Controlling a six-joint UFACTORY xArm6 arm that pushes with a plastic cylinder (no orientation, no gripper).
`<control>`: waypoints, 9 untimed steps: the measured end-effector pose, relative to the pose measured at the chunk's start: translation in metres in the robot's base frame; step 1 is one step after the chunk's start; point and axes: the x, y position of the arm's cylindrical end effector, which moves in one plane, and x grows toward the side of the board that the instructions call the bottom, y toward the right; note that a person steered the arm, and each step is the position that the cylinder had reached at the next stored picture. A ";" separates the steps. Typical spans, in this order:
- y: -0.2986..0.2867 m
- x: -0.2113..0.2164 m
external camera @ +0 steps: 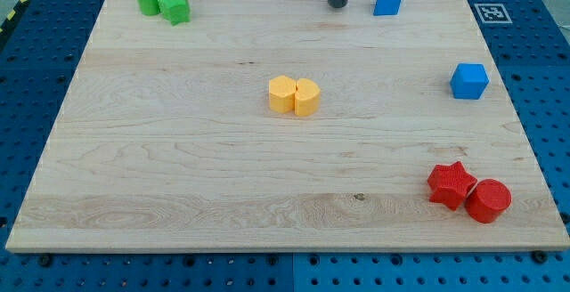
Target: Move the blue triangle to the top right of the board
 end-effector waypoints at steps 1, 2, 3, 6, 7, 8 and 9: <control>0.032 -0.001; 0.033 -0.001; 0.042 -0.001; 0.071 -0.001; 0.084 -0.001; 0.098 -0.001; 0.106 -0.001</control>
